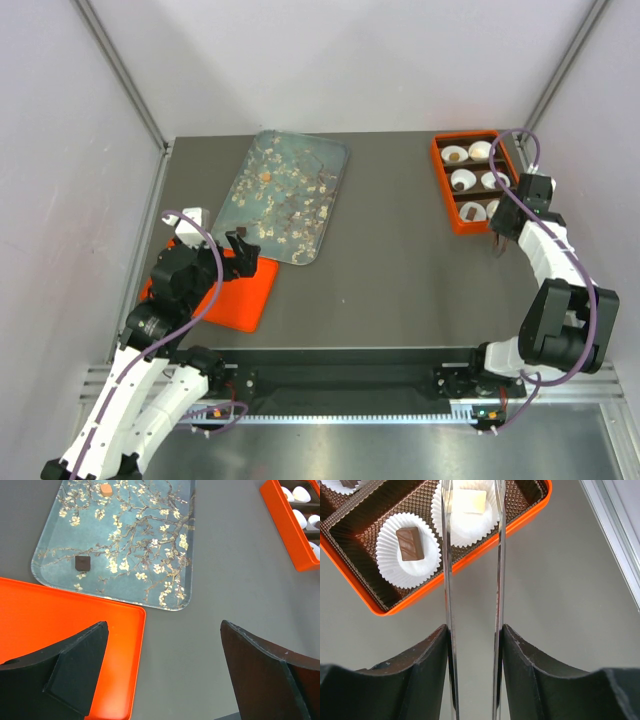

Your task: Pack the chocolate

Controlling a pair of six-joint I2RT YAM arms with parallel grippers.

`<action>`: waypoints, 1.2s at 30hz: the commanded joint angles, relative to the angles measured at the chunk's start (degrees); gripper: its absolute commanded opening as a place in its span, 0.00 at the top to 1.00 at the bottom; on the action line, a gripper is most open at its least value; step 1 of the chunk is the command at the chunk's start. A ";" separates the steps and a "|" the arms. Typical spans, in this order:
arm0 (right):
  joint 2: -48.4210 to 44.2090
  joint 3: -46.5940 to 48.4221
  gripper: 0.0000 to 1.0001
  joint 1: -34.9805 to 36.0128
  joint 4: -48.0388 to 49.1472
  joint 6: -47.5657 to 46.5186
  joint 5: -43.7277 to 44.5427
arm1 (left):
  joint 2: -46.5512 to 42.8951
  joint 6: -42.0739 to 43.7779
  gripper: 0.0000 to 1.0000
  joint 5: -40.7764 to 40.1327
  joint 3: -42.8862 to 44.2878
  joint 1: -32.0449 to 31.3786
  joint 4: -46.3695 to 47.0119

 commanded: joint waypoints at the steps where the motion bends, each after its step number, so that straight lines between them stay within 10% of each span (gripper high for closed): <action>1: -0.20 1.73 0.55 -0.83 2.63 -0.42 0.40 | -0.11 0.95 0.01 -0.24 -0.33 -0.21 2.38; 22: -10.83 15.98 0.56 0.84 -14.06 3.10 -12.77 | 0.15 0.07 0.01 2.66 -0.50 -0.21 3.69; 36: -16.99 2.88 0.58 26.93 -7.84 7.40 -8.83 | 15.00 -8.28 0.02 14.18 5.55 -0.30 8.96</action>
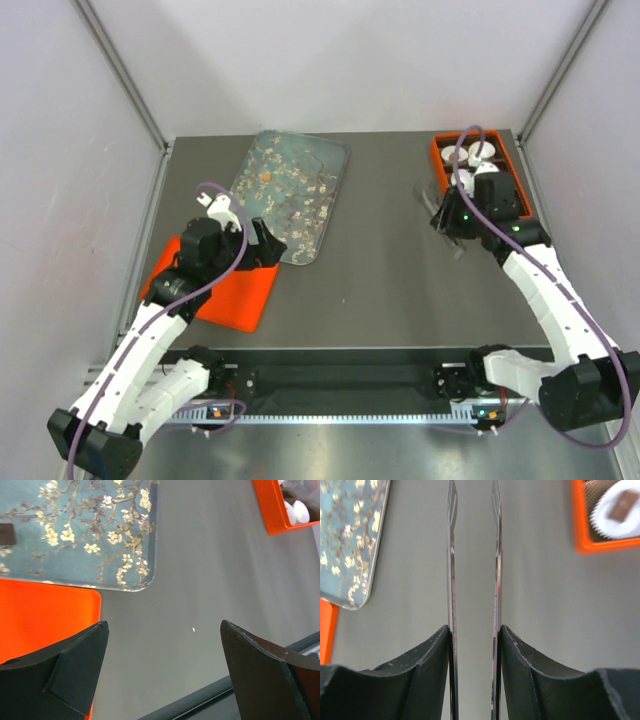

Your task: Pack the chocolate

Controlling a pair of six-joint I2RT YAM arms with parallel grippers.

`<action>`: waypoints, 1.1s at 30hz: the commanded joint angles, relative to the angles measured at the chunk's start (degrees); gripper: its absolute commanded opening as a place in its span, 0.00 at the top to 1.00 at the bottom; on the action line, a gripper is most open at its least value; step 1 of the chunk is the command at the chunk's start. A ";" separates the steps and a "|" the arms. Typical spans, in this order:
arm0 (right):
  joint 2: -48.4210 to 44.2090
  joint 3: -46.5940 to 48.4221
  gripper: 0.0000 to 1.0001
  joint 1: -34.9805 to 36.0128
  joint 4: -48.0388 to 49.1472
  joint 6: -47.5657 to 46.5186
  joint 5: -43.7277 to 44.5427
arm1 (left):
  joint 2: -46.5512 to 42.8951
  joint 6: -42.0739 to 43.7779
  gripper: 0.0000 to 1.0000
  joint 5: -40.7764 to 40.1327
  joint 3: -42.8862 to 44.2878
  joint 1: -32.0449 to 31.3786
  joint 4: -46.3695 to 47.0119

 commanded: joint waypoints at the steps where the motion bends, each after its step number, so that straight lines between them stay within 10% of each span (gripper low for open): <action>1: 0.89 -2.84 0.58 5.38 6.61 2.29 2.47 | 2.23 -2.66 0.02 1.70 4.01 -0.19 6.28; 13: 12.31 -12.86 0.56 21.22 21.65 3.52 22.16 | 11.30 -3.19 0.04 -8.83 9.98 -0.19 6.20; 33: 20.85 -19.03 0.47 23.16 26.94 3.08 25.59 | 12.80 -3.19 0.04 -11.13 7.09 -0.19 5.93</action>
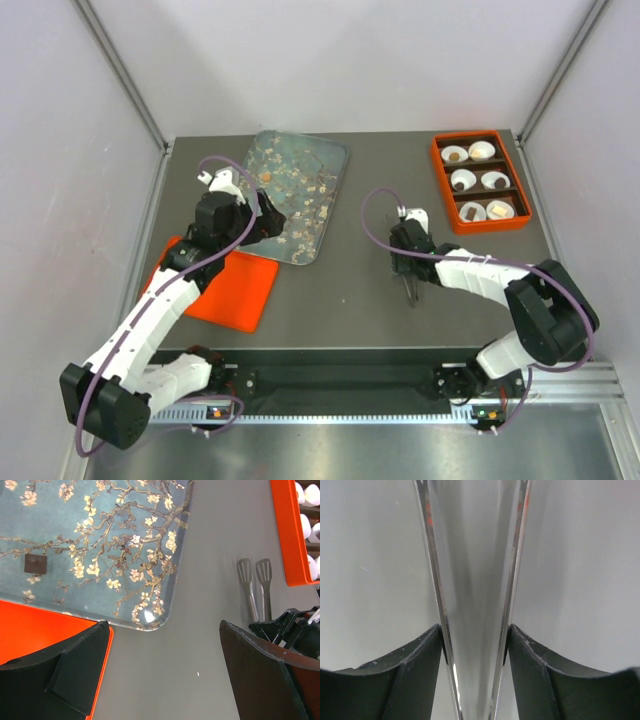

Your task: Pack the chocolate

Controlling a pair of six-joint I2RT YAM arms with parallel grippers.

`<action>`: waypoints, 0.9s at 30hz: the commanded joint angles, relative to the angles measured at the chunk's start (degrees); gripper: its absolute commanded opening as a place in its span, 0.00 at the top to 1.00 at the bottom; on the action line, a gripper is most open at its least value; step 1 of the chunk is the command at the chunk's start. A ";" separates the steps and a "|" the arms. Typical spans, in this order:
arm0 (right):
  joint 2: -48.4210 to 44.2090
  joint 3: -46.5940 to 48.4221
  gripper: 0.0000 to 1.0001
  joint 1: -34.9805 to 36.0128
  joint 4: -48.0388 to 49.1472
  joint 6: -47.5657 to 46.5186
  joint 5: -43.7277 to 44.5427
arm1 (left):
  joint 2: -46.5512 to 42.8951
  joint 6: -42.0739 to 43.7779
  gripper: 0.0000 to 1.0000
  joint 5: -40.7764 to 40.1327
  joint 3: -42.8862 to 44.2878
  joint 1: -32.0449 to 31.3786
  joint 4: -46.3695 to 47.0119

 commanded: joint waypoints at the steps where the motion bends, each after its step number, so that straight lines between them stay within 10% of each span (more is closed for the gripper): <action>1: -0.55 -0.58 0.46 0.98 2.76 -0.02 2.82 | -1.60 0.94 0.04 -1.43 -0.65 -0.19 0.71; 14: -5.46 3.99 0.00 0.98 -1.10 -3.19 -2.09 | 1.81 -1.70 0.06 -6.18 -1.01 -0.19 -9.30; 27: -21.02 5.92 0.00 0.89 -3.57 -4.68 -4.29 | 14.82 -4.69 0.18 -5.38 -5.31 -5.64 -11.42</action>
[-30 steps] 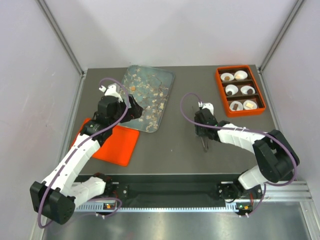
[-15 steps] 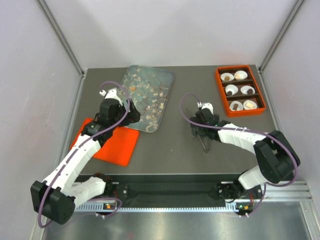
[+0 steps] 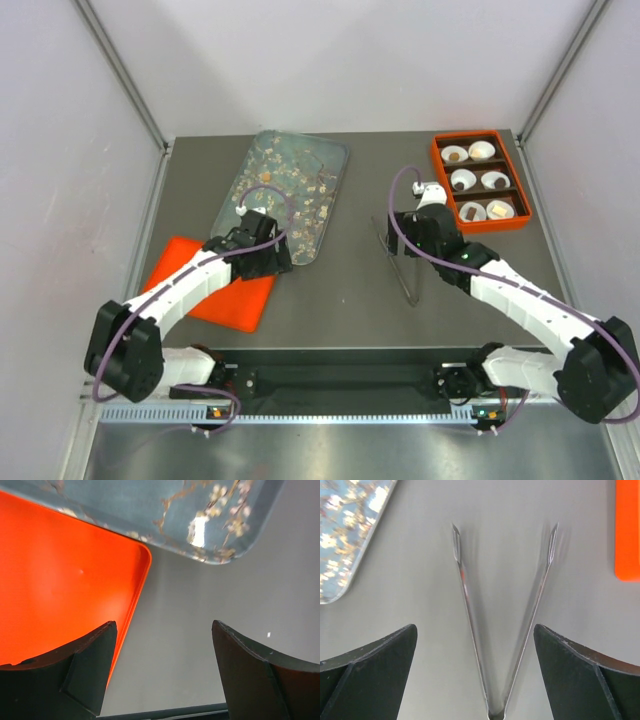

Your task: Pack the chocolate

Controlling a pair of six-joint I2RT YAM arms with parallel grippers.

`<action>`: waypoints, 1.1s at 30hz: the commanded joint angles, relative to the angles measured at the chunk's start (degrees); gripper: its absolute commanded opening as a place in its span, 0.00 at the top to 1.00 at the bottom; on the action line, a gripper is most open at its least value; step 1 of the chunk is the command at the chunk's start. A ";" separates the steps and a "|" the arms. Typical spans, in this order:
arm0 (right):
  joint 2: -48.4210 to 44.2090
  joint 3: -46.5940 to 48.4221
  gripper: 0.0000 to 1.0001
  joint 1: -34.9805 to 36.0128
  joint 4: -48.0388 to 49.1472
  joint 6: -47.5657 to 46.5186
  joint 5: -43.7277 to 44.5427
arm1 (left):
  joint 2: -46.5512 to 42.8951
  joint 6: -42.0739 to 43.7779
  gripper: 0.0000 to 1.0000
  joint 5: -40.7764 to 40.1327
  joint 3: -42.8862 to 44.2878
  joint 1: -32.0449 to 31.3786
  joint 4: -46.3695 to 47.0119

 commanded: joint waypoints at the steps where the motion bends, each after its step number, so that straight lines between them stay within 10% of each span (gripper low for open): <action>1: -3.30 2.32 0.00 0.89 -0.03 -1.18 -1.35 | 1.71 -1.23 0.18 -2.20 -1.35 -1.05 -0.73; 15: -9.63 -2.25 0.00 0.63 2.09 -0.83 -2.76 | 8.13 -2.46 0.31 1.85 -8.13 -2.10 5.34; 33: -14.73 -1.73 0.00 0.54 -1.08 2.68 -9.69 | -4.08 -8.00 1.00 3.86 -5.94 -5.27 -6.00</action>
